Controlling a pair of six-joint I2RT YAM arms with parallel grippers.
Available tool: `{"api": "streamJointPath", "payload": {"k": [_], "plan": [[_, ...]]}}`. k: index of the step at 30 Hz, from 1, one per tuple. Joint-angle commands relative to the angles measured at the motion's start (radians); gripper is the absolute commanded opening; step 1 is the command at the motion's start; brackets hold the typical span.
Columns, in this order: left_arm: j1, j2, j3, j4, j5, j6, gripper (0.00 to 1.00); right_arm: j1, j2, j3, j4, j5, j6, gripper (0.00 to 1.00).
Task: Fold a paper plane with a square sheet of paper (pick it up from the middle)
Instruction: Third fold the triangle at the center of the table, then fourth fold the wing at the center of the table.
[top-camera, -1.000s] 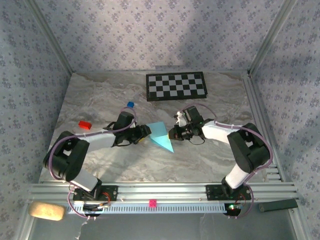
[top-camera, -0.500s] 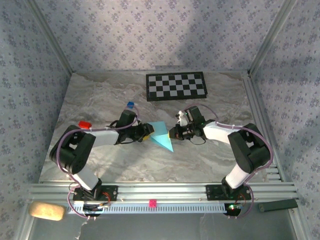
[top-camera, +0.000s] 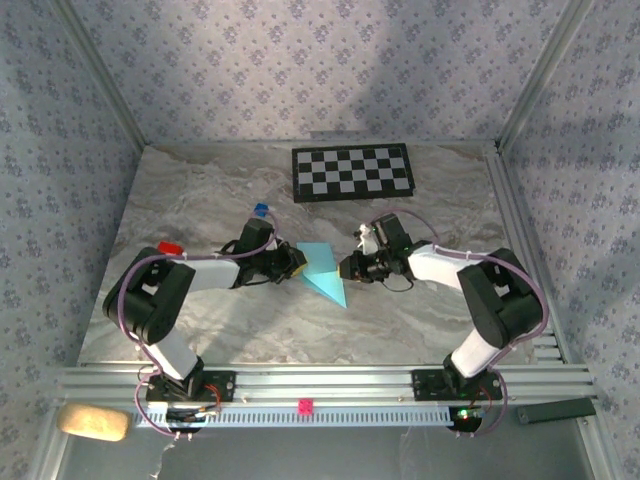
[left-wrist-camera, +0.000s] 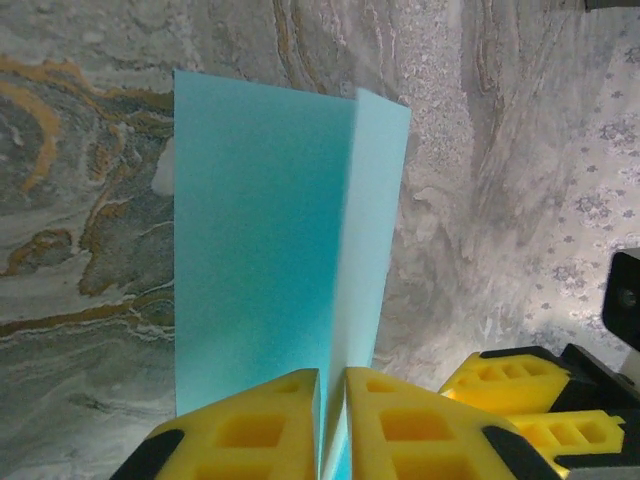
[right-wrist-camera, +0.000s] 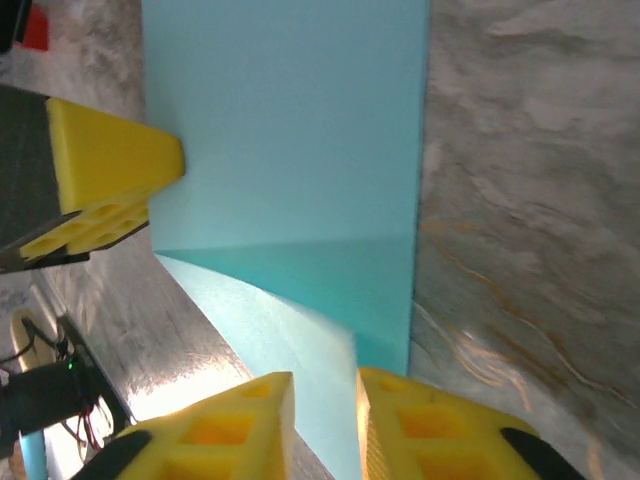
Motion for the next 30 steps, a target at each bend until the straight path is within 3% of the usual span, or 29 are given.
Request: {"api": "streamJointPath", "payload": {"k": [1, 5, 10, 16, 25, 30], "plan": [[-0.033, -0.022, 0.034, 0.002, -0.047, -0.058, 0.12, 0.0, -0.086, -0.001, -0.106, 0.123, -0.047, 0.34], [-0.082, -0.031, 0.038, -0.005, -0.102, -0.112, 0.1, 0.021, -0.186, -0.036, -0.137, 0.26, -0.073, 0.44], [-0.123, -0.06, 0.019, -0.002, -0.18, -0.161, 0.1, 0.074, -0.318, -0.145, -0.032, 0.397, -0.083, 0.44], [-0.125, -0.064, 0.042, 0.0, -0.155, -0.135, 0.2, 0.29, -0.457, -0.36, 0.275, 0.651, -0.328, 0.46], [-0.126, -0.06, 0.089, -0.009, -0.111, -0.096, 0.23, 0.431, -0.356, -0.356, 0.332, 0.781, -0.599, 0.46], [-0.125, -0.062, 0.089, -0.01, -0.113, -0.096, 0.23, 0.456, -0.274, -0.328, 0.349, 0.85, -0.634, 0.46]]}}
